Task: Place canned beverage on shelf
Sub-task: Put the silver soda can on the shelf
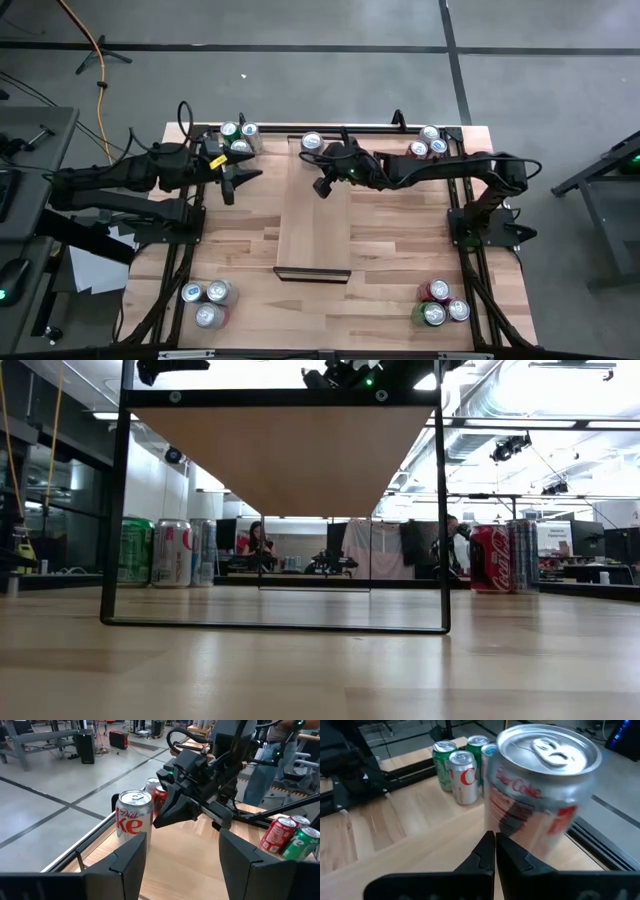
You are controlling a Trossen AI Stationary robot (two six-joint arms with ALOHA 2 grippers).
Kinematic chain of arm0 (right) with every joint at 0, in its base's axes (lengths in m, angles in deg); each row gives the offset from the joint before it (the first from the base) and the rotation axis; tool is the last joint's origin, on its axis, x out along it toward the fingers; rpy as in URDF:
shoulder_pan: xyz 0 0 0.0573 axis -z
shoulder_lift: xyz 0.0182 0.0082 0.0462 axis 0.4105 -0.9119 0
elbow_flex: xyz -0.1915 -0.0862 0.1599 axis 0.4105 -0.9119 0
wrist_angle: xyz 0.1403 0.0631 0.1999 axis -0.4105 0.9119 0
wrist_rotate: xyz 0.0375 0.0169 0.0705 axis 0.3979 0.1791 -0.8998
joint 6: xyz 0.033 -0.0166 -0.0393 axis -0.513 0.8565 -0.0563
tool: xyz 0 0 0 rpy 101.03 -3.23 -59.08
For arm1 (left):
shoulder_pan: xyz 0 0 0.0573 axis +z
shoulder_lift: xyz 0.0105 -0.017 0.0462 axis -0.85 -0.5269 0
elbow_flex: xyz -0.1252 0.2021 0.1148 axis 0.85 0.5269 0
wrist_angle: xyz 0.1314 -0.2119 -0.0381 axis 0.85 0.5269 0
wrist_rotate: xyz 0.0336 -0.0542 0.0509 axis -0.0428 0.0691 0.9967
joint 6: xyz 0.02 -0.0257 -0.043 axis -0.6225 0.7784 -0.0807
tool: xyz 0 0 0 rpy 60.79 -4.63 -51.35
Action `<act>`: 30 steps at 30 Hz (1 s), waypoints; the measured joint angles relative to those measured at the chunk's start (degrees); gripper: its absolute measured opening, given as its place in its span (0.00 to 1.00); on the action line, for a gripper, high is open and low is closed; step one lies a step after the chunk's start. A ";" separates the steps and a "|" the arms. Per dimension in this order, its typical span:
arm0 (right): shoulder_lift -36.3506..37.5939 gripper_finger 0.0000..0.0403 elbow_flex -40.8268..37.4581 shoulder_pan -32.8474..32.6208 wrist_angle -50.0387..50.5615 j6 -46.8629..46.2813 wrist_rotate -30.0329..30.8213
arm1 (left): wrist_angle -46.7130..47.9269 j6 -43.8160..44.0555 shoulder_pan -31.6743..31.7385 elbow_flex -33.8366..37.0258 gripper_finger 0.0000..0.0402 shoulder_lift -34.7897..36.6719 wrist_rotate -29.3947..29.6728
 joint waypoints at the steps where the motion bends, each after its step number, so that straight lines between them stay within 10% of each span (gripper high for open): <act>1: -0.18 0.00 0.00 0.08 -0.60 0.51 -0.57 | -0.08 0.00 0.00 0.00 0.45 -0.20 0.00; 30: 1.84 0.00 0.07 4.17 1.54 8.03 -0.31 | -6.09 -0.11 0.00 -0.02 0.45 -5.62 1.44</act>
